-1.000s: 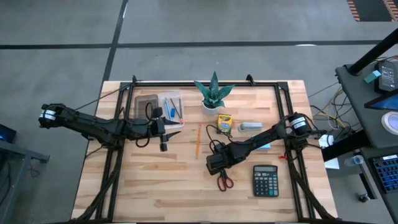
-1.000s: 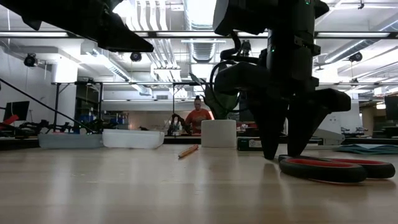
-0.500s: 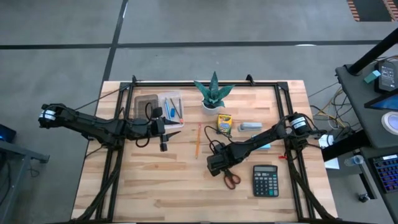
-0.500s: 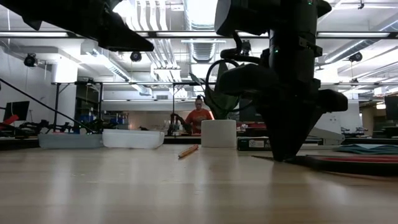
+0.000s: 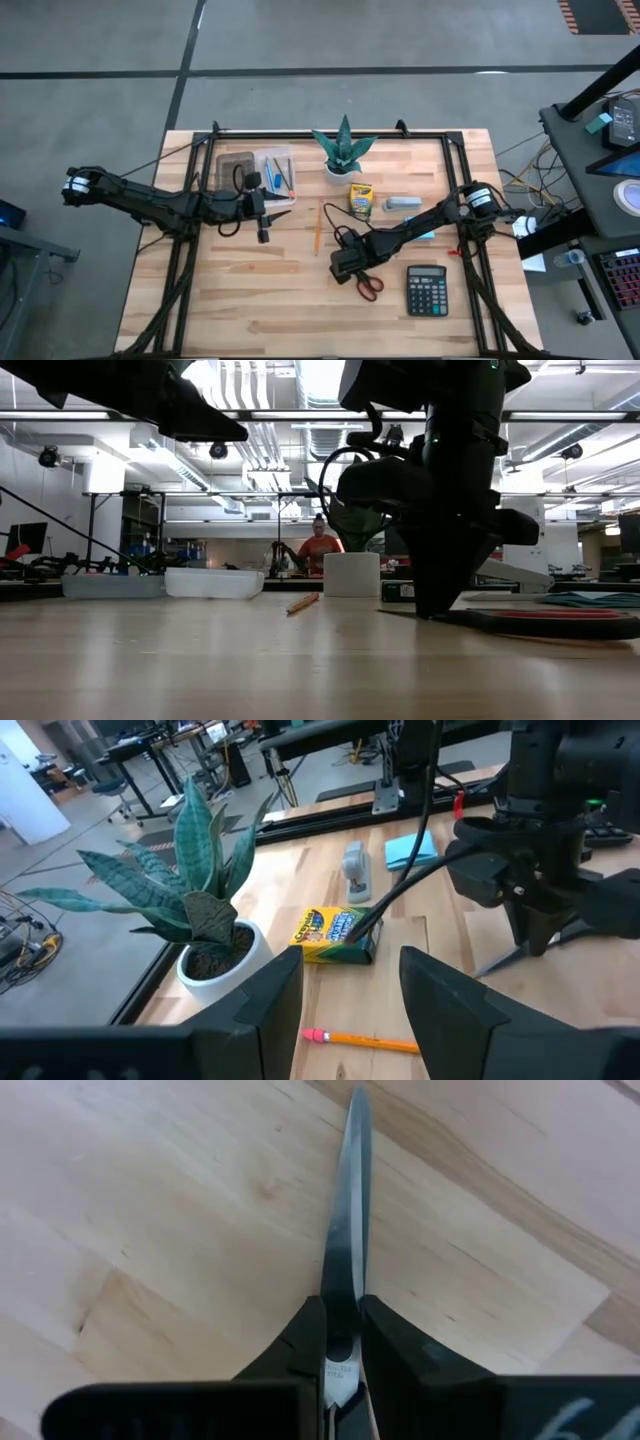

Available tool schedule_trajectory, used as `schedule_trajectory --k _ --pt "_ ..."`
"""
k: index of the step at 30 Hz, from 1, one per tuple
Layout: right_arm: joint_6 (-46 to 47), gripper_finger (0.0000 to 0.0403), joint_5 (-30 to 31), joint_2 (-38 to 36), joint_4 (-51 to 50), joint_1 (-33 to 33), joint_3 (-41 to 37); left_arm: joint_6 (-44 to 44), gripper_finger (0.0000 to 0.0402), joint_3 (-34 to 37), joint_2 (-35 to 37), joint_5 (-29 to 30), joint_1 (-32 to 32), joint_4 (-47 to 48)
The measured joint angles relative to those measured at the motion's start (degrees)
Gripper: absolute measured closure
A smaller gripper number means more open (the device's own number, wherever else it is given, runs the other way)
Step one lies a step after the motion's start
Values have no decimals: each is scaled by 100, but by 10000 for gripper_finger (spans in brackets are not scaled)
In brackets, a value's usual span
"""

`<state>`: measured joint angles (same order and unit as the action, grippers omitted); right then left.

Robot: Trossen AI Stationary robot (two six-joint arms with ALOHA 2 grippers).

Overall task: Pack school essentials
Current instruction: Put the black scissor into the black supply box

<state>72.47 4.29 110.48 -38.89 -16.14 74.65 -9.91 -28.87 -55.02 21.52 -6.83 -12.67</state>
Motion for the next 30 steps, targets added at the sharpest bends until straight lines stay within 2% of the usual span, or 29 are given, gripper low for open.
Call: schedule_trajectory --k 3,9,15,19,24,27,30 --pt "-169 368 129 -210 0 -2 -6 -1 251 9 7 0 0 -38" --pt "-679 374 827 -696 -22 21 -24 -94 251 19 7 0 0 -117" --pt "-1034 377 999 -979 -67 29 -22 -96 251 20 4 0 0 -187" --pt "-1447 384 860 -1062 -72 37 -15 -98 251 20 4 0 0 -187" --pt "-2701 386 386 -1062 -45 28 -27 -98 251 22 4 0 0 -185" --pt "-3526 386 439 -1060 293 31 -131 -98 251 22 4 0 0 -185" --pt "-4492 386 669 -1060 1153 -5 -448 -98 251 22 4 0 0 -185"
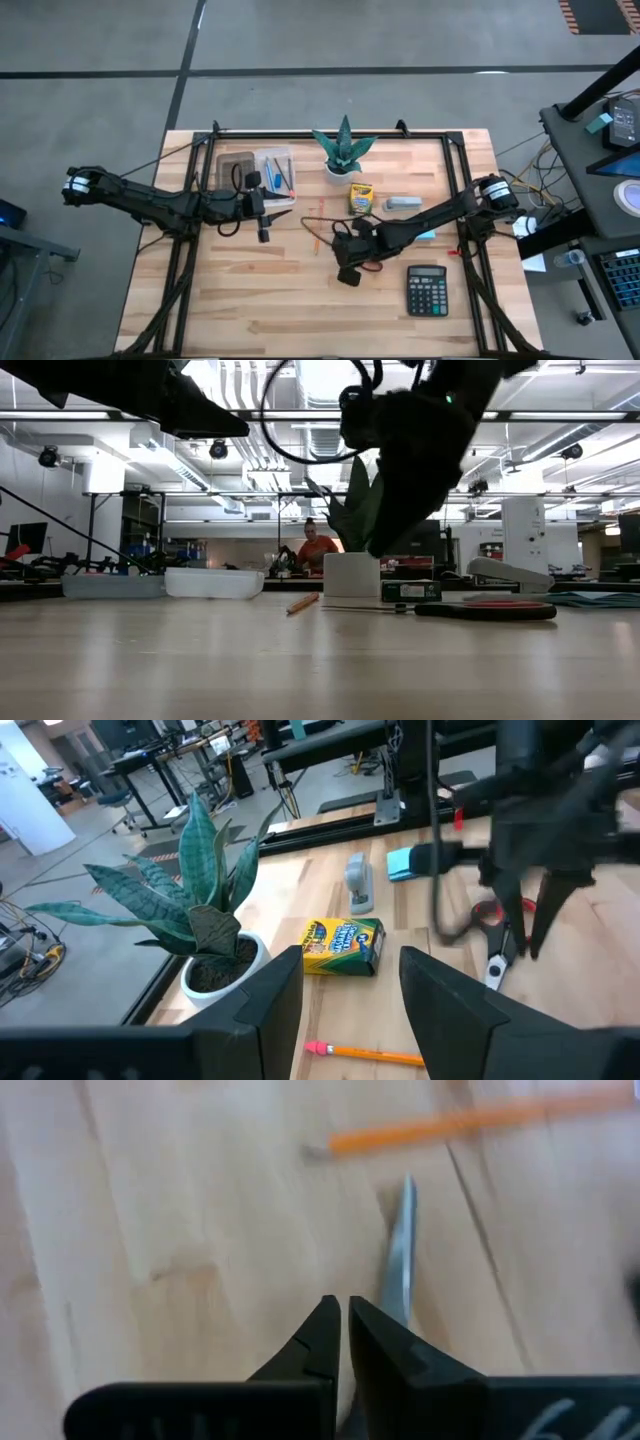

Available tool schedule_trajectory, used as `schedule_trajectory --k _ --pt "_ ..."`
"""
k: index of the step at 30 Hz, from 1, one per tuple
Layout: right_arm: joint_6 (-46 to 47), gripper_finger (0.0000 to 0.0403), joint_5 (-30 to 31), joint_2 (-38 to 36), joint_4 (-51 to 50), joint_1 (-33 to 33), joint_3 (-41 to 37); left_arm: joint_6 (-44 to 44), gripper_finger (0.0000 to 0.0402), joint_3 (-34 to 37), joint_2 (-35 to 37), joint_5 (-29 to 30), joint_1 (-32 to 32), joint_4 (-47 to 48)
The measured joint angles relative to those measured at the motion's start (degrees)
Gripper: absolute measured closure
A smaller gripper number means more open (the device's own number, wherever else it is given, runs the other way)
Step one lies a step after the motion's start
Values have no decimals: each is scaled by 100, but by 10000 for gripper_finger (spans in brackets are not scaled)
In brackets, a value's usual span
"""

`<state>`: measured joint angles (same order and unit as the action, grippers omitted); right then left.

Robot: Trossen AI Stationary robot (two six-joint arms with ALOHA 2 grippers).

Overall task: Pack school essentials
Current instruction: Put the black scissor into the black supply box

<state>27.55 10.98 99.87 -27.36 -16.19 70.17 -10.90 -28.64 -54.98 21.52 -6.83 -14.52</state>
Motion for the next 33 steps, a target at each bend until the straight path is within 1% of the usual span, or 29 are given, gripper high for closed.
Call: schedule_trajectory --k 3,6,10,12,15,17,28,31,33 --pt "-648 386 362 0 723 -37 -516 0 251 0 0 0 0 0" --pt "-935 386 539 0 1413 -30 -1049 4 251 0 0 0 0 2" --pt "-1358 385 569 0 2596 -24 -1489 6 251 0 0 0 0 1" --pt "-1496 385 571 -9 2926 -1 -1591 7 251 1 0 0 0 2" --pt "-1296 378 556 -9 2908 142 -1624 9 251 2 0 -1 0 0" --pt "-1181 365 588 -9 2889 203 -1624 9 251 2 -2 -2 0 0" --pt "-1464 236 577 -11 2662 198 -1711 24 251 2 -9 -2 0 0" --pt "-1478 212 655 -11 2681 205 -1774 24 251 2 -9 0 -1 -2" --pt "-1463 204 689 -11 2692 210 -1840 24 251 2 -9 -2 0 0"
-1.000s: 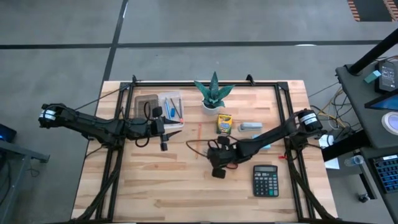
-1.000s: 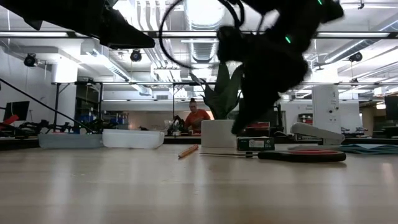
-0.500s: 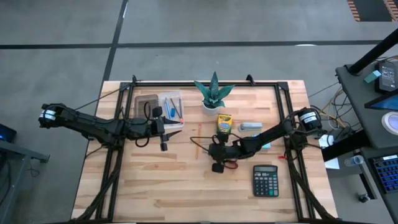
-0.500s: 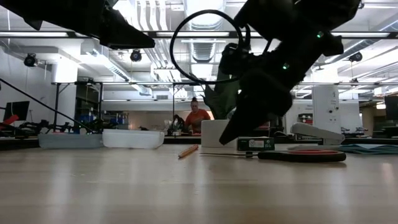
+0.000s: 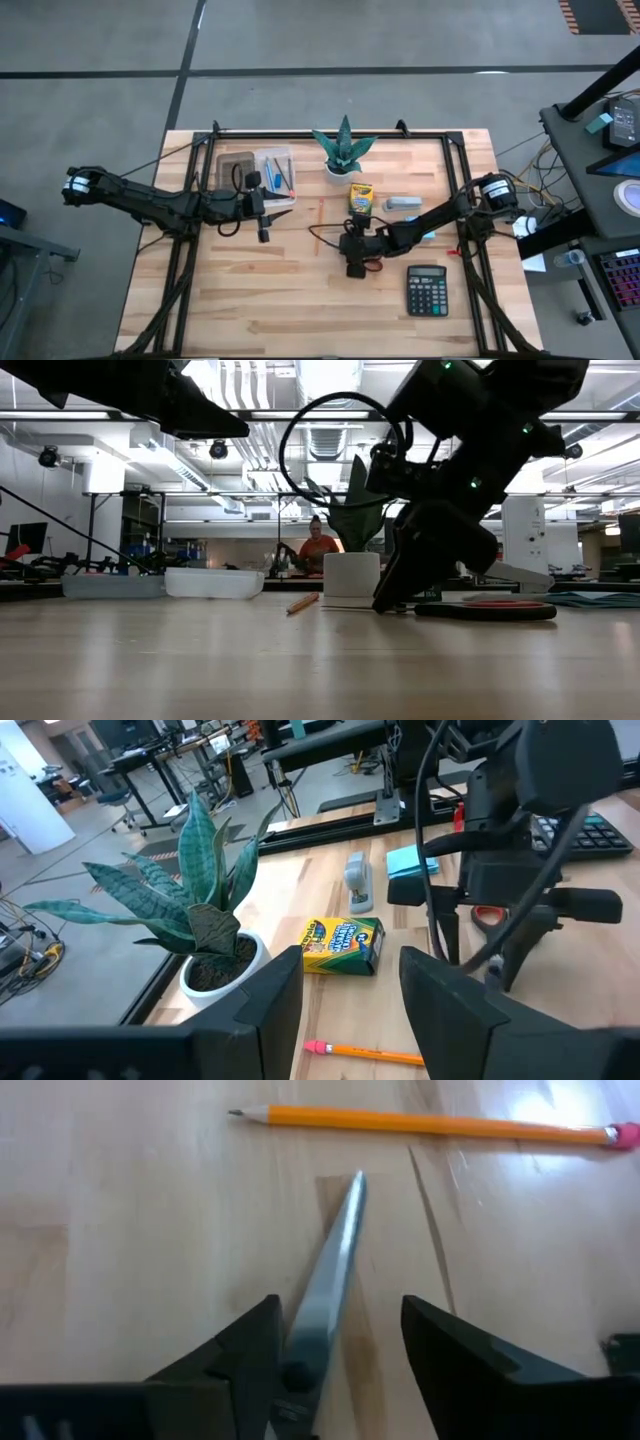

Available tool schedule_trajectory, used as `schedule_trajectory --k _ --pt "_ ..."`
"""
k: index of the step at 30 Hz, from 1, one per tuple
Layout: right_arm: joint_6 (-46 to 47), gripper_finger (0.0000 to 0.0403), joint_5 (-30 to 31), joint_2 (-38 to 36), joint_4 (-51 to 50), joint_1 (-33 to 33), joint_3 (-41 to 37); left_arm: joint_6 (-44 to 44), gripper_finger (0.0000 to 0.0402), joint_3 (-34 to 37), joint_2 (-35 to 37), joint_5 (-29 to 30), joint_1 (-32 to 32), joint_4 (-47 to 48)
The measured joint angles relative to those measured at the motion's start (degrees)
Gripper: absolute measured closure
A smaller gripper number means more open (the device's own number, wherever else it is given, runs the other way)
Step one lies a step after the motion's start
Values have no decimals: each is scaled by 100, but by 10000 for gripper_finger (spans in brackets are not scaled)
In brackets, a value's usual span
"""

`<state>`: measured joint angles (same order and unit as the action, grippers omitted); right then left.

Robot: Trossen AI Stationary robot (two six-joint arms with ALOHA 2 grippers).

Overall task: Pack school essentials
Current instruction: Put the black scissor into the black supply box

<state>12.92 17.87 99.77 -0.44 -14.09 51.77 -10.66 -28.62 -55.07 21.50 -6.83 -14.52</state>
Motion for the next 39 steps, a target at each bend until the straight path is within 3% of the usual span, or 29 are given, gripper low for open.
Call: schedule_trajectory --k 13,25,39 --pt "425 244 -172 -35 1304 16 -1037 -4 251 28 -2 0 0 2" --pt "472 371 -296 37 1493 20 -1207 -7 251 33 -2 2 0 -2" --pt "461 364 -299 -107 1796 11 -1220 -19 251 55 -2 2 0 -4"
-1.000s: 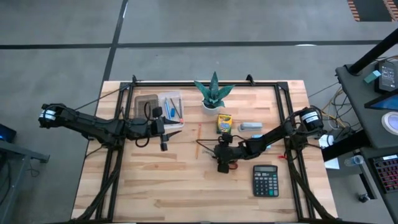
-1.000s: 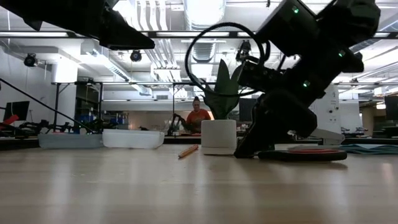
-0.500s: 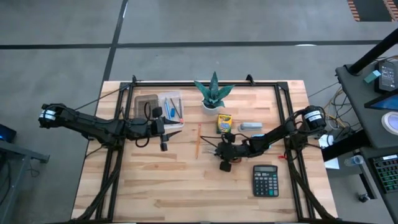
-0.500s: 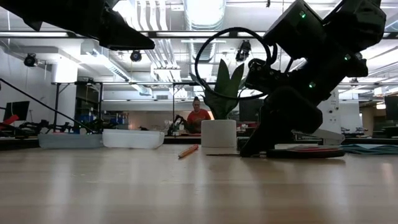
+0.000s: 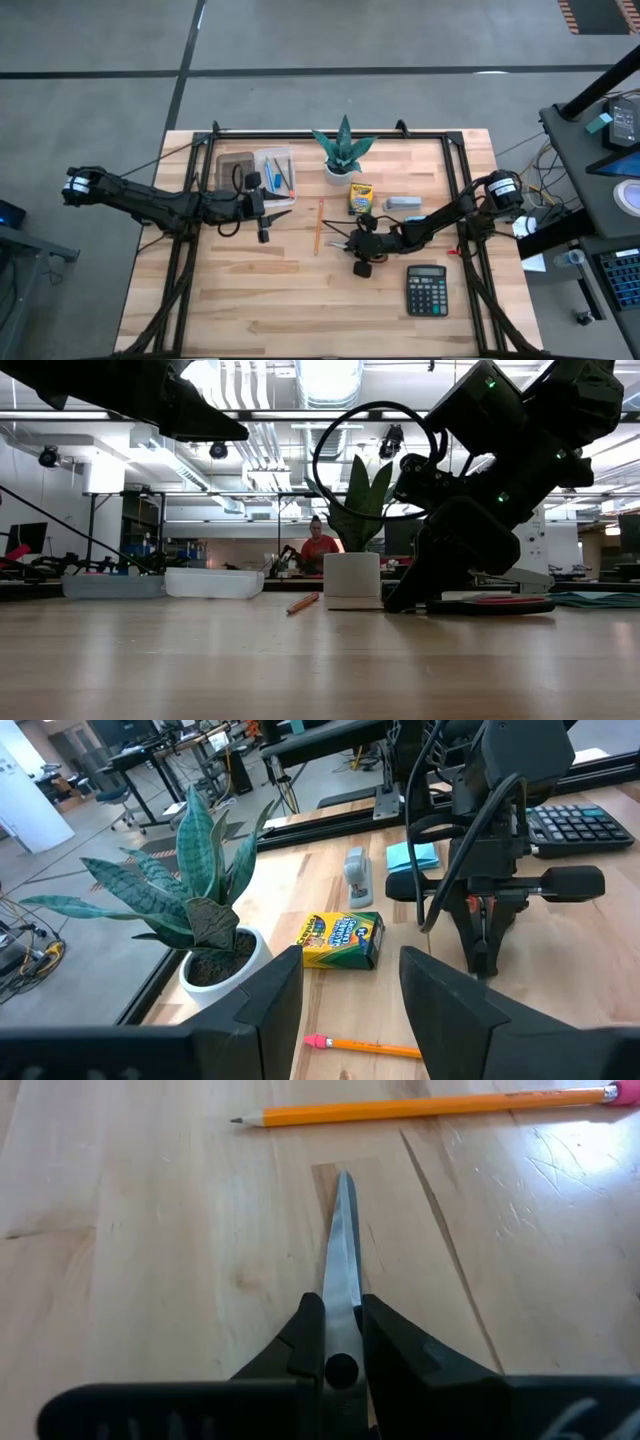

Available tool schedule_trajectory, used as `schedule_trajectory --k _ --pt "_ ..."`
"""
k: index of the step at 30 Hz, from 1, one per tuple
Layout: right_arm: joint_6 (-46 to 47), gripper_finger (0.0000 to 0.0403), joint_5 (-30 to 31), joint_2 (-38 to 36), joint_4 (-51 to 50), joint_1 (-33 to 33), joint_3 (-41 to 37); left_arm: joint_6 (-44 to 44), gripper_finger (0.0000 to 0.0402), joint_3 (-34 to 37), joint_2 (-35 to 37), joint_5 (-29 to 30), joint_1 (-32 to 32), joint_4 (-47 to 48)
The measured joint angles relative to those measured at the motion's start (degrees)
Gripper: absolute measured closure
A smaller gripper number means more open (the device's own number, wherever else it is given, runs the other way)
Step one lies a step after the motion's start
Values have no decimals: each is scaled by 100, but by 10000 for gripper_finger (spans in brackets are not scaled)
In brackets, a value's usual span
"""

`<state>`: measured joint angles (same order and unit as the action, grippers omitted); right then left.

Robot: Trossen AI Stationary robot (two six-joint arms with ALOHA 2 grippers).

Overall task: Pack school essentials
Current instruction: Put the black scissor into the black supply box

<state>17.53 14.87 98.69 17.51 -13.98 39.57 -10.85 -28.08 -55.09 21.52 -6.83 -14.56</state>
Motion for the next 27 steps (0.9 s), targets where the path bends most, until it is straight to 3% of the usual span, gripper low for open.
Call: schedule_trajectory --k 11,24,27 --pt "-101 361 124 -582 -152 11 -17 -1 251 0 -2 -1 0 -26" --pt "-17 360 261 -558 -105 27 5 -5 251 0 -2 7 0 -51" --pt "67 360 280 -557 -142 77 181 -27 251 0 -2 329 0 -103"
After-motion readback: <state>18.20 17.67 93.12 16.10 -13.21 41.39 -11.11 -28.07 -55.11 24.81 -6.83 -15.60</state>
